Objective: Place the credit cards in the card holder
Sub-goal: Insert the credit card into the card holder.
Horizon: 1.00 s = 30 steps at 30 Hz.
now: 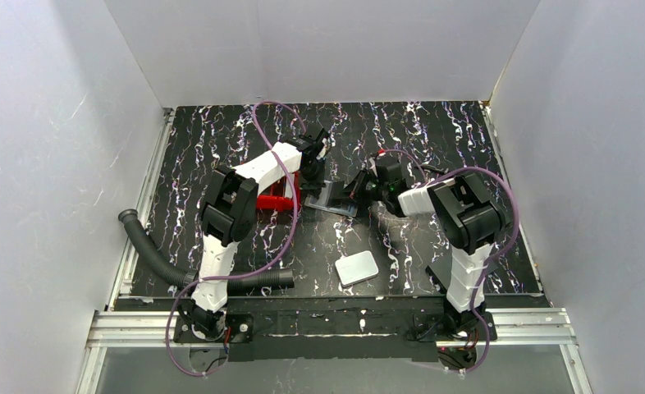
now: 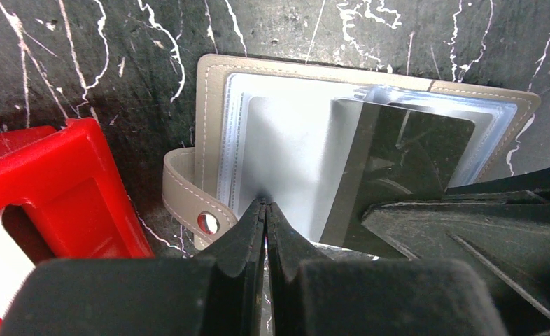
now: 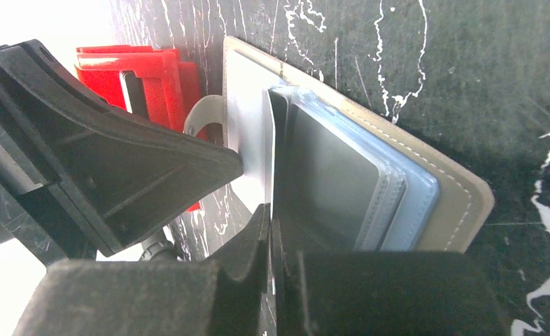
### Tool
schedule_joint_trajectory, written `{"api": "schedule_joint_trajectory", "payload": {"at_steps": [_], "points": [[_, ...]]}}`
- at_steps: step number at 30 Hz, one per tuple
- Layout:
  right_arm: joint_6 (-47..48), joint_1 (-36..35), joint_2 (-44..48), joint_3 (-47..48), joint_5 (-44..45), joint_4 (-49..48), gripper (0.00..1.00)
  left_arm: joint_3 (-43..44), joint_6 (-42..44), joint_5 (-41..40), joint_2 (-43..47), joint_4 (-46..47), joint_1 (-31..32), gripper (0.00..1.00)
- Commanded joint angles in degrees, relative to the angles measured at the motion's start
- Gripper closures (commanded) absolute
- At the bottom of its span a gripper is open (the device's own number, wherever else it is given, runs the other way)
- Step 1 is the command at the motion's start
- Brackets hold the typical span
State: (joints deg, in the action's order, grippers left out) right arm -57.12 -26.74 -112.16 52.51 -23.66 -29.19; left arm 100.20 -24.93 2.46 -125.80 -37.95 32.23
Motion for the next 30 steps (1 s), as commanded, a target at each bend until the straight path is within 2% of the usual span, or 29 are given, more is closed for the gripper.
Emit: {"api": "schedule_joint_trajectory", "payload": {"at_steps": [1,4,9,12,21,25,28,30], "points": [[-2.3,-1.7,-1.7,-2.1,4.8,-4.6,0.91,-1.6,0.2,0.7,1.8,-2.0,0.6,0.99],[-2.0,-2.7,-1.9,-1.3,5.1,-4.4,0.81,-1.8,0.2,0.7,1.7,-1.8,0.6,0.99],[6.7,-2.3,2.2,0.1,8.0,8.3,0.52,-2.6,0.8,0.6,2.2,-1.3,0.6,0.99],[11.3,-2.3,2.6,3.2,8.3,15.7,0.43,-2.8,1.0,0.8,2.2,-1.2,0.6,0.99],[16.9,-2.3,4.4,6.1,11.1,25.2,0.39,-2.8,1.2,0.9,2.6,-1.2,0.6,0.99],[16.6,-2.9,2.1,7.0,11.0,24.0,0.40,-3.1,1.3,1.1,3.1,-1.1,0.6,0.99],[17.5,-4.6,-1.4,11.3,12.9,26.4,0.42,-3.2,1.2,0.9,3.2,-0.9,0.5,0.99],[17.4,-4.6,0.3,9.6,15.7,24.8,0.43,-3.3,1.1,1.1,3.4,-0.9,0.6,0.99]]}}
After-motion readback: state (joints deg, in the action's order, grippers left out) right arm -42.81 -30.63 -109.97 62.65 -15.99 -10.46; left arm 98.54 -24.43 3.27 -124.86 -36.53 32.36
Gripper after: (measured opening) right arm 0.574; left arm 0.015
